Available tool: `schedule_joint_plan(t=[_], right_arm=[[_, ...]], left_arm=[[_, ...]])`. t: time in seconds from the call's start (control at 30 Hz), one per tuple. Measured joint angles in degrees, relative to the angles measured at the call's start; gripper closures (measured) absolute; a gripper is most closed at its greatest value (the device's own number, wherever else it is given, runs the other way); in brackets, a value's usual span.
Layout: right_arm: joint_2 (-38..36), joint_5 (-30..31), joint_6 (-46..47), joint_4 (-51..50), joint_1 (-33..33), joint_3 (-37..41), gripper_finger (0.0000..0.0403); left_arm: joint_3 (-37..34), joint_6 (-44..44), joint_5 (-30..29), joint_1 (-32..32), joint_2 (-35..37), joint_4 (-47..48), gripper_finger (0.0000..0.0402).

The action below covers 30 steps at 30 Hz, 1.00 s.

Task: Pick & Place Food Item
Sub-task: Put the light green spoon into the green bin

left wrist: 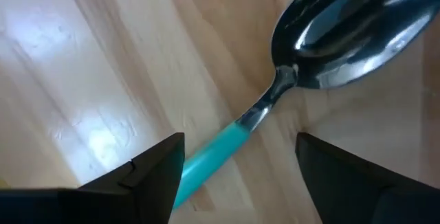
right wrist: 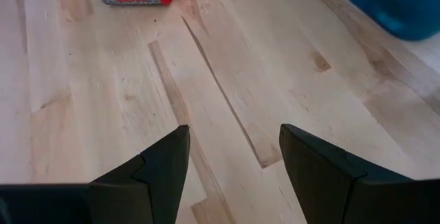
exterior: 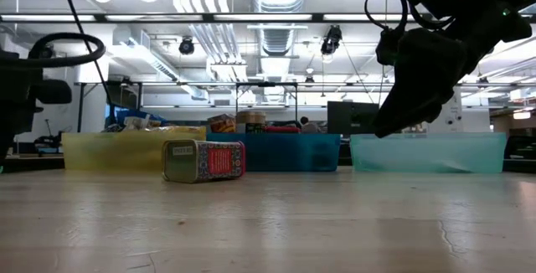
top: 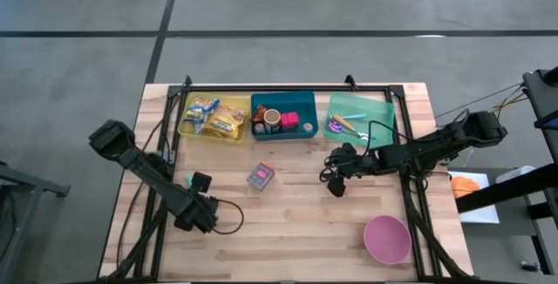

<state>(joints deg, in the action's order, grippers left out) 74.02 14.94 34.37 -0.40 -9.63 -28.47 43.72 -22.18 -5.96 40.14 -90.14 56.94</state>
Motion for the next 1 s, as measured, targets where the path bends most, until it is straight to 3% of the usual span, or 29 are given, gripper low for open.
schedule_joint_plan(t=[0.37, 0.67, 1.0], right_arm=[[0.0, 0.0, 0.1, 0.1, 0.0, 0.0, 0.0178], [0.0, 0.0, 0.0, 0.3, 0.0, 0.0, 0.0178], [0.0, 0.0, 0.0, 0.8, 0.0, 0.0, 0.0178]], left_arm=[[-2.0, 3.0, 1.8, -2.3, 0.3, -3.6, 0.0235], [-2.1, 4.4, 2.0, -2.7, 0.2, -4.9, 0.0367], [-0.7, -2.7, 1.6, -2.8, -0.1, -5.0, 0.0372]])
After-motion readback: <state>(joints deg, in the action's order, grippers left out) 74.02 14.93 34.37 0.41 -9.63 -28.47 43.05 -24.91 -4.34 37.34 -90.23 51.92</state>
